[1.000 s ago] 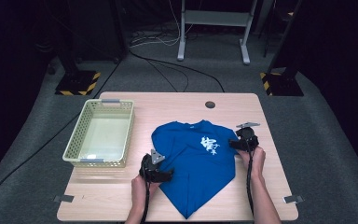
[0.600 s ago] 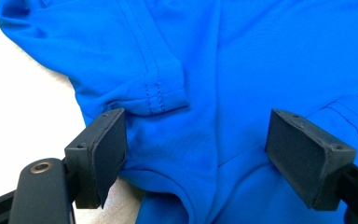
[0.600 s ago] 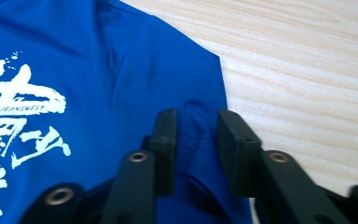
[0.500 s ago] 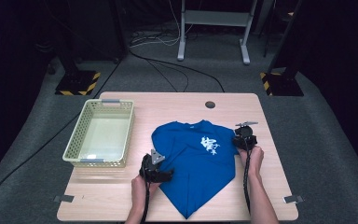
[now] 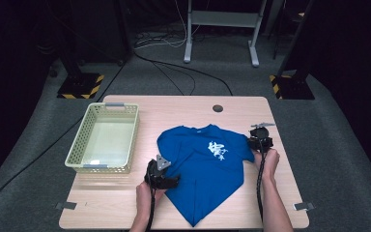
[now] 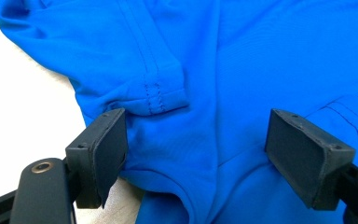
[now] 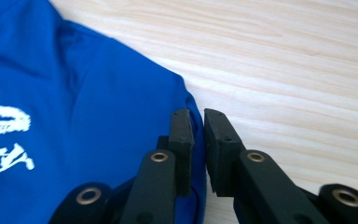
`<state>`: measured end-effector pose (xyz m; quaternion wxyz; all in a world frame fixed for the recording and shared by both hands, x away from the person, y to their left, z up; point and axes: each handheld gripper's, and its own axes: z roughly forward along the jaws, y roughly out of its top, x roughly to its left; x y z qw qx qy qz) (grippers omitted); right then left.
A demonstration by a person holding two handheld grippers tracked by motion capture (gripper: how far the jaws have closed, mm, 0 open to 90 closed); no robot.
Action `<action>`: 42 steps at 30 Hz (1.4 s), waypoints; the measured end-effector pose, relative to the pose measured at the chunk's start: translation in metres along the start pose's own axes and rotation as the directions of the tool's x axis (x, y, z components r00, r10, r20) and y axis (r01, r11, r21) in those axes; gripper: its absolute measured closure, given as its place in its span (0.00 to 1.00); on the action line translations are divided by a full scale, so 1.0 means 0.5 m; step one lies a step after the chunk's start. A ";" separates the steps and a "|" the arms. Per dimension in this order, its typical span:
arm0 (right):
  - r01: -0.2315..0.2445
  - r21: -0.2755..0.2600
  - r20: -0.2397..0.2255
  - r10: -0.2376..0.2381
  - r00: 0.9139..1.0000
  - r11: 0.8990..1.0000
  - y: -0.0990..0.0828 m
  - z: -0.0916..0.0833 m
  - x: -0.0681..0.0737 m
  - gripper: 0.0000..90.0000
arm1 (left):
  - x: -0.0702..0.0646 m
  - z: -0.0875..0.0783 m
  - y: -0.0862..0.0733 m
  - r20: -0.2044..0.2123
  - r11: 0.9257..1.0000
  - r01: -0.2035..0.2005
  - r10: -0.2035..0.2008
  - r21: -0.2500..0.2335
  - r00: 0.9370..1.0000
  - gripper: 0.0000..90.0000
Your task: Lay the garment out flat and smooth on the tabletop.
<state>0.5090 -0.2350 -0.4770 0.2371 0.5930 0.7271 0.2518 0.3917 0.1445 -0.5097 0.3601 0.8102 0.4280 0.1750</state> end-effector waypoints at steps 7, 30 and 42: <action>-0.028 0.002 0.046 0.028 0.999 1.000 0.007 -0.003 -0.024 0.89 | -0.001 0.000 -0.001 0.001 1.000 0.001 -0.001 -0.005 1.000 0.24; -0.064 -0.026 -0.161 0.059 0.985 0.998 -0.069 -0.043 0.012 0.24 | -0.002 0.000 -0.001 -0.002 1.000 0.003 -0.003 -0.007 1.000 0.24; 0.021 0.010 -0.146 -0.019 0.989 1.000 -0.088 -0.009 0.018 0.03 | -0.007 -0.003 -0.003 -0.006 1.000 -0.009 0.009 -0.006 1.000 0.24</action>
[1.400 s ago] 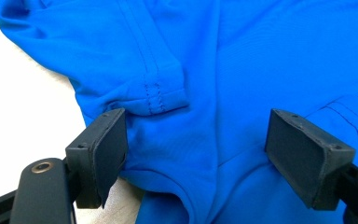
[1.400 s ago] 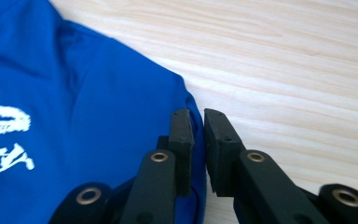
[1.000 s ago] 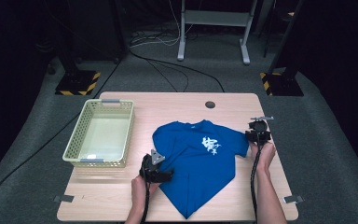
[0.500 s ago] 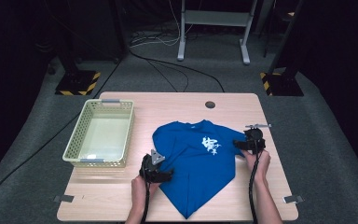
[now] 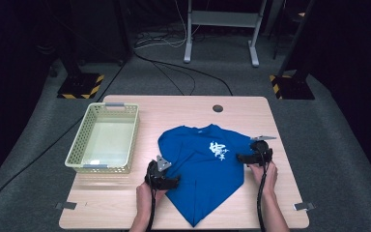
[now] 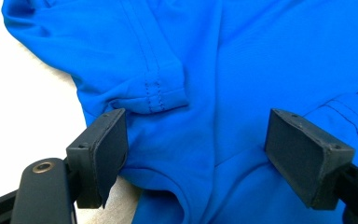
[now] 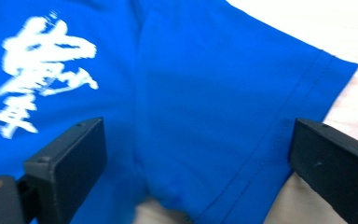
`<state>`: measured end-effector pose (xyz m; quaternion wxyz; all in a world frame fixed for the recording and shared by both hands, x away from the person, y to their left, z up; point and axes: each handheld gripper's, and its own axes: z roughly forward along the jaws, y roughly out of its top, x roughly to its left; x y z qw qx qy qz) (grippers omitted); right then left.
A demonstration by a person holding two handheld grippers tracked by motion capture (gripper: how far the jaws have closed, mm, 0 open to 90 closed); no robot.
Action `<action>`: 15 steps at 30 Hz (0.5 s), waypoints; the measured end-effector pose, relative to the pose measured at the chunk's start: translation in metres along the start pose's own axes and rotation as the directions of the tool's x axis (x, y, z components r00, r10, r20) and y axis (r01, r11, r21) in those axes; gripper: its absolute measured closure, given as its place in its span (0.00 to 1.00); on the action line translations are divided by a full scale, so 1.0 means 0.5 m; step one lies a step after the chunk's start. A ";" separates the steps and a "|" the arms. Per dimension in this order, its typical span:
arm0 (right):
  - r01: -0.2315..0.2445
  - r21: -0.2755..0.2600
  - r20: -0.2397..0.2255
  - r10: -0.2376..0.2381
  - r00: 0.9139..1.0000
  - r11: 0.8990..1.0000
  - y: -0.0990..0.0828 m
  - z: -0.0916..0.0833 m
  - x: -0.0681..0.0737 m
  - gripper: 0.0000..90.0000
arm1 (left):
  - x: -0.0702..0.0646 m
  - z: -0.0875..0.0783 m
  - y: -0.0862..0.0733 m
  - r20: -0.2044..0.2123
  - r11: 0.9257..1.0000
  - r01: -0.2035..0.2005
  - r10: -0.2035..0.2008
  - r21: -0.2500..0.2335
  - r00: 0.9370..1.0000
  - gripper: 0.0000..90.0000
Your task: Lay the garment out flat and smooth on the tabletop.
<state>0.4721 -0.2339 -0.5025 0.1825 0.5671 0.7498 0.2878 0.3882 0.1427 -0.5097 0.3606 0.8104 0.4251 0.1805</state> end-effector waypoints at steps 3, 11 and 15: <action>0.022 0.000 0.030 -0.022 0.999 1.000 -0.005 0.005 -0.007 0.00 | -0.001 0.001 0.001 0.001 1.000 -0.005 0.005 0.001 1.000 0.22; 0.061 -0.050 0.008 -0.061 0.998 0.997 -0.006 -0.004 0.041 0.00 | -0.001 0.001 0.001 0.003 1.000 -0.005 0.005 0.000 1.000 0.22; 0.071 -0.055 -0.036 -0.073 0.997 0.996 0.001 0.009 0.076 0.00 | -0.002 0.001 0.001 0.002 1.000 -0.006 0.006 0.000 1.000 0.22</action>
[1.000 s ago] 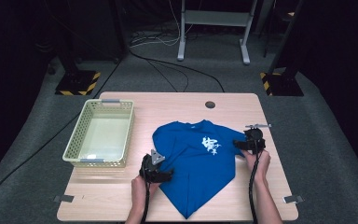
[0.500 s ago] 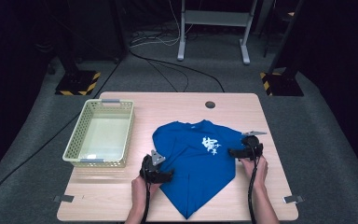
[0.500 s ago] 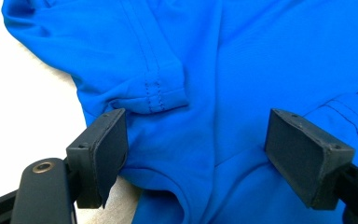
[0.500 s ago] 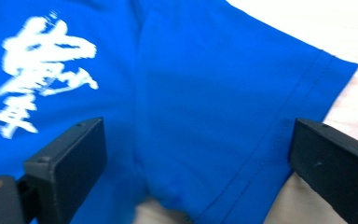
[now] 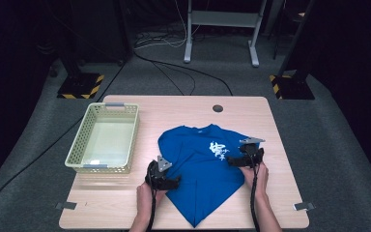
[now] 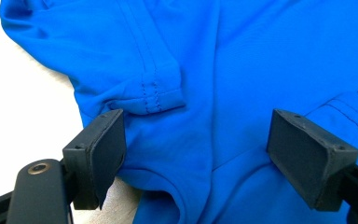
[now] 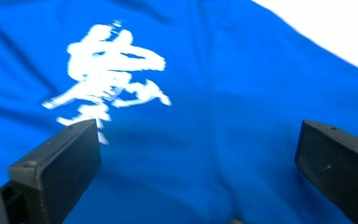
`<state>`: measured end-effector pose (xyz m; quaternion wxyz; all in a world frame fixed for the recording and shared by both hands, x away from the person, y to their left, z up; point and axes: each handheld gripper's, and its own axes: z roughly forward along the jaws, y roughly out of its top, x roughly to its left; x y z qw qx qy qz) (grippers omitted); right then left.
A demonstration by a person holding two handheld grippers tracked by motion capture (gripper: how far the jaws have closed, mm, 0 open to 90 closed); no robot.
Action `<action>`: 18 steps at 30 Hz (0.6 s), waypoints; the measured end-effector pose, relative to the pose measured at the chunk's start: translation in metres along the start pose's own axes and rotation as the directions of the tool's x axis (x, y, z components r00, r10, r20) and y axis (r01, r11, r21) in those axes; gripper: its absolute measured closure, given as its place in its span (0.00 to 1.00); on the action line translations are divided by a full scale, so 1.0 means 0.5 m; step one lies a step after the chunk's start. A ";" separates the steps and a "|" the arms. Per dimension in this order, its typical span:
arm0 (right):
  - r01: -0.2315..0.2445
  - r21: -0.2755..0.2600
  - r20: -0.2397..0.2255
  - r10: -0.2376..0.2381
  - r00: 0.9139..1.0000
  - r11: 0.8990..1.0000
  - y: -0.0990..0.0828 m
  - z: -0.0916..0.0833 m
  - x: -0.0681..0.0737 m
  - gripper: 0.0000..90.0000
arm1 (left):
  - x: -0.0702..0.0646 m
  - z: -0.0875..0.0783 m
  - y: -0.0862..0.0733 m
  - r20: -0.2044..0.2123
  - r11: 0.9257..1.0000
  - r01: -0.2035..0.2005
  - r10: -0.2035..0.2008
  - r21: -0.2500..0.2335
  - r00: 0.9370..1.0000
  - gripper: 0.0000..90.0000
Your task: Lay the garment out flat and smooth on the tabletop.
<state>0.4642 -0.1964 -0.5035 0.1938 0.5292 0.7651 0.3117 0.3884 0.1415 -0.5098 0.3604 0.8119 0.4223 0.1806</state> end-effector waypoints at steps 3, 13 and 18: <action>-0.010 0.003 -0.012 0.010 1.000 1.000 0.000 0.013 0.010 0.00 | 0.000 0.000 0.000 -0.001 1.000 0.000 0.000 0.000 1.000 0.22; 0.019 -0.016 0.005 -0.018 1.000 1.000 -0.011 0.013 0.002 0.00 | -0.003 0.001 0.001 -0.002 1.000 -0.007 0.007 0.000 1.000 0.22; 0.027 -0.020 -0.001 -0.027 1.000 0.999 -0.014 0.010 -0.009 0.00 | -0.003 0.003 0.002 0.000 1.000 -0.003 0.003 0.003 1.000 0.21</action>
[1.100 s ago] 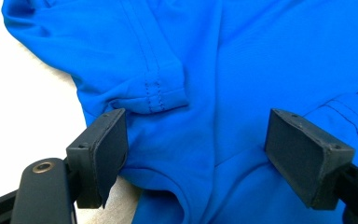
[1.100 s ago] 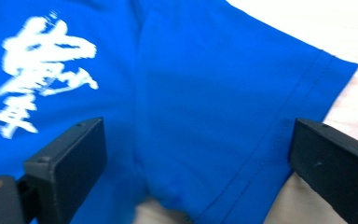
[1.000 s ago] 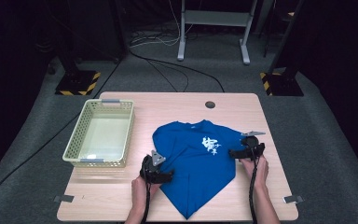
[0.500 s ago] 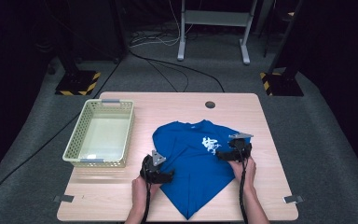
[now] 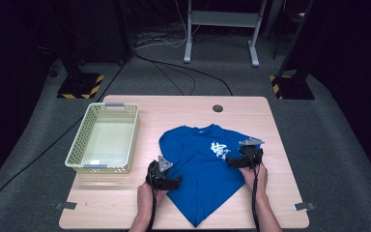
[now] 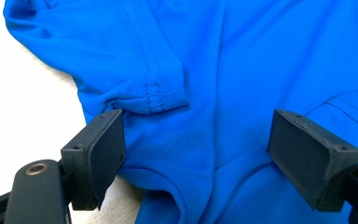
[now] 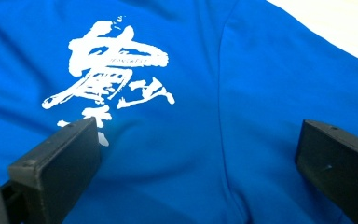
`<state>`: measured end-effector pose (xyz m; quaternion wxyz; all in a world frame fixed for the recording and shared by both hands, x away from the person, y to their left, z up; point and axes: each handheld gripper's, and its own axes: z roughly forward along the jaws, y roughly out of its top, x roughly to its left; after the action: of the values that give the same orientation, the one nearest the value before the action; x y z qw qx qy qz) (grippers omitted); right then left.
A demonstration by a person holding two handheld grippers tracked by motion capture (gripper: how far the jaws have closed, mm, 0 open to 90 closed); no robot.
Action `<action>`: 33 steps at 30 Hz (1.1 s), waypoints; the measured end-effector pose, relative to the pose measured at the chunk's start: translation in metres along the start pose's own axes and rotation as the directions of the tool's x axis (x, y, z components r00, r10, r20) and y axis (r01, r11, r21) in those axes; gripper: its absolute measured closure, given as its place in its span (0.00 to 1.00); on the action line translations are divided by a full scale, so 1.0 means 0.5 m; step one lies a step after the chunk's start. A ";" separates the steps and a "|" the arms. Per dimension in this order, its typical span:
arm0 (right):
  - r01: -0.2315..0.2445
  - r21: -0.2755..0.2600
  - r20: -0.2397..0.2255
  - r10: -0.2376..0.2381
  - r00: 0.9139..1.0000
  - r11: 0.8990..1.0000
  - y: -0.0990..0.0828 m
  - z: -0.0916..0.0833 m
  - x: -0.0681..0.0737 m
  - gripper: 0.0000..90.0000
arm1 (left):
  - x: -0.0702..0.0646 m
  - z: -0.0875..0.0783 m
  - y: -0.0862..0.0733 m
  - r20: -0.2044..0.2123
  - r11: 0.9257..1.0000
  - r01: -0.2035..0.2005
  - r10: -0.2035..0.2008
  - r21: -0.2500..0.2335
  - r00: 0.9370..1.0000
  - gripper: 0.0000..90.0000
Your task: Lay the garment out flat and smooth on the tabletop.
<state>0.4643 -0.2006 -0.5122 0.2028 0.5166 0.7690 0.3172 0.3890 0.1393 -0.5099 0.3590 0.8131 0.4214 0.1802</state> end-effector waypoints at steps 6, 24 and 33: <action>0.001 -0.002 -0.003 -0.001 1.000 1.000 -0.003 -0.003 -0.012 0.00 | -0.005 0.003 0.002 0.002 1.000 0.008 -0.008 -0.001 1.000 0.21; -0.024 -0.005 0.024 0.024 0.999 1.000 -0.011 -0.011 -0.055 0.00 | -0.049 0.025 0.023 0.012 1.000 -0.003 0.003 0.002 1.000 0.21; -0.028 -0.007 0.030 0.029 0.999 1.000 -0.015 -0.016 -0.077 0.00 | -0.054 0.029 0.027 0.013 1.000 0.003 -0.003 0.003 1.000 0.20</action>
<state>0.4688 -0.2406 -0.5125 0.2113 0.5316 0.7575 0.3147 0.3892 0.1058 -0.5095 0.3607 0.8141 0.4206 0.1736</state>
